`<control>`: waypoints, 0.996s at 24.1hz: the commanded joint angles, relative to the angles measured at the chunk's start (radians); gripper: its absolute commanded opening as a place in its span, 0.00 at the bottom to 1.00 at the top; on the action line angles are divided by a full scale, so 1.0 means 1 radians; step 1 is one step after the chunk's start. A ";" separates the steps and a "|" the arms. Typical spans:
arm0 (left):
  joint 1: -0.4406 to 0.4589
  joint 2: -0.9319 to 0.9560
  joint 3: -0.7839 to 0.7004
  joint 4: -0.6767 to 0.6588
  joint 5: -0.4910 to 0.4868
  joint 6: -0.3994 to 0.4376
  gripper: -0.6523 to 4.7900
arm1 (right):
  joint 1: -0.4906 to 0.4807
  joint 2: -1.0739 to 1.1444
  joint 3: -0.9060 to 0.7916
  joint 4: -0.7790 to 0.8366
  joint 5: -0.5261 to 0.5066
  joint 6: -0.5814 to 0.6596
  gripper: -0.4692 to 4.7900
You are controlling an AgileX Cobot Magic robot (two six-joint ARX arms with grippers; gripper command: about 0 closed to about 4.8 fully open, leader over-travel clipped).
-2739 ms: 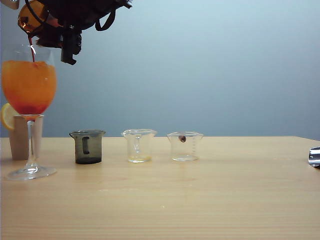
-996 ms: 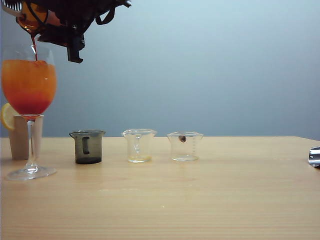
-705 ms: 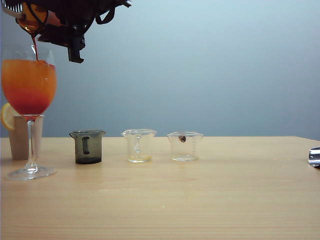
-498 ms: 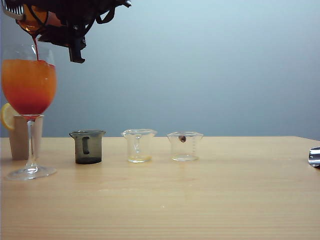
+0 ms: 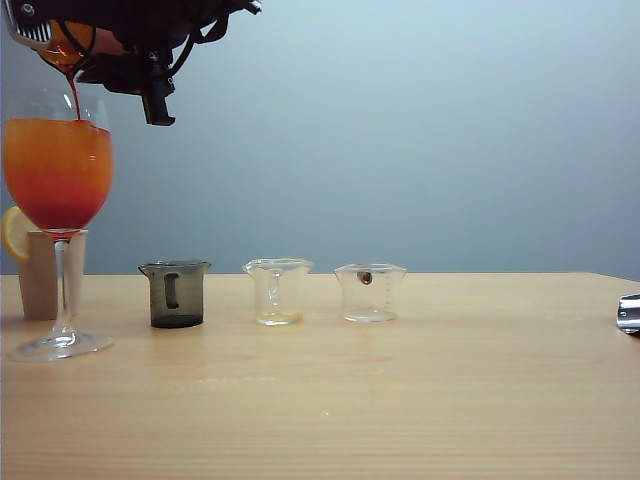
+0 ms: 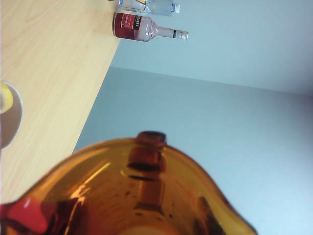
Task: Pick up the fourth measuring cup from the left, pour the grenadine inside into the goblet, and finally put the measuring cup back in its original place.
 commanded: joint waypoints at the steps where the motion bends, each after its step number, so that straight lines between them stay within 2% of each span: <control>1: 0.000 -0.001 0.001 0.010 0.000 0.000 0.11 | 0.009 -0.007 0.008 0.028 -0.013 -0.006 0.11; 2: 0.000 -0.001 0.001 0.010 0.000 0.000 0.11 | 0.010 -0.007 0.008 0.029 -0.021 -0.006 0.16; 4: 0.000 -0.001 0.001 0.010 0.000 0.000 0.11 | 0.010 -0.007 0.008 0.028 -0.022 -0.006 0.17; 5: 0.000 -0.001 0.001 0.010 0.000 0.000 0.11 | 0.010 -0.007 0.008 0.028 -0.022 -0.010 0.17; 7: 0.000 -0.001 0.001 0.010 0.000 0.000 0.11 | 0.009 -0.007 0.008 0.029 -0.021 -0.030 0.08; 24: 0.000 -0.001 0.001 0.009 0.000 0.000 0.11 | 0.008 -0.007 0.008 0.045 -0.019 -0.061 0.08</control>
